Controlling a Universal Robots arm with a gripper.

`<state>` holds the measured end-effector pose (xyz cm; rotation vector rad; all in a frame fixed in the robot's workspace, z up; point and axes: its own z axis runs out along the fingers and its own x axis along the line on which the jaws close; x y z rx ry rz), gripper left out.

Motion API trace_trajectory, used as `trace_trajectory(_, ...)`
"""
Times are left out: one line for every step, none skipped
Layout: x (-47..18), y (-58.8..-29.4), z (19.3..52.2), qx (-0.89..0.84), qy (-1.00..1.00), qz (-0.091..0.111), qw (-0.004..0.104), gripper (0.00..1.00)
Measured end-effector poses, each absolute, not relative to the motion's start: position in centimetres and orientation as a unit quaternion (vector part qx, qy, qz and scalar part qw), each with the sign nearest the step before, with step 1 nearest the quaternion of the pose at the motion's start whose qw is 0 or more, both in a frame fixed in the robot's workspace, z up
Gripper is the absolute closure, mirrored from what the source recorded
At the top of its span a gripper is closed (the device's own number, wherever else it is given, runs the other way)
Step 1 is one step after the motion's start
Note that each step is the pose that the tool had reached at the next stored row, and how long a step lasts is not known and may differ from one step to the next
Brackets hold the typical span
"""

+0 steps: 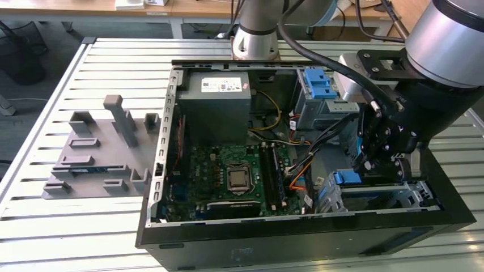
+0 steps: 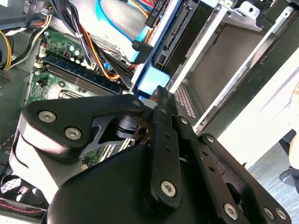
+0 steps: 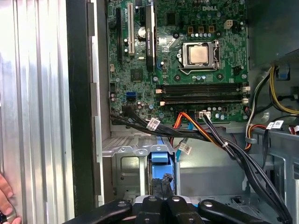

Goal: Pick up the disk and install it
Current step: 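Insert the disk into the insertion slot, then insert the first disk wire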

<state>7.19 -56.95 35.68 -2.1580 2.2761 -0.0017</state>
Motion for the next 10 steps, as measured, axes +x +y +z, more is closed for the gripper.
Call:
trace_trajectory(7.19, -56.95, 35.67, -0.688, 0.726, -0.001, 0.003, 0.89)
trace_trajectory(7.19, -56.95, 35.67, -0.688, 0.726, -0.001, 0.003, 0.89)
trace_trajectory(7.19, -56.94, 35.66, -0.688, 0.726, 0.0, 0.003, 0.89)
trace_trajectory(7.19, -56.94, 35.65, -0.688, 0.726, 0.0, 0.003, 0.89)
trace_trajectory(7.19, -56.94, 35.65, -0.688, 0.726, 0.0, 0.003, 0.89)
trace_trajectory(7.19, -56.94, 35.65, -0.688, 0.726, 0.0, 0.003, 0.89)
trace_trajectory(7.19, -56.94, 35.65, -0.688, 0.726, 0.0, 0.003, 0.89)
trace_trajectory(7.19, -56.94, 35.65, -0.688, 0.726, 0.0, 0.003, 0.89)
trace_trajectory(7.19, -56.94, 35.65, -0.688, 0.726, 0.0, 0.003, 0.89)
trace_trajectory(7.19, -56.94, 35.65, -0.688, 0.726, 0.0, 0.003, 0.89)
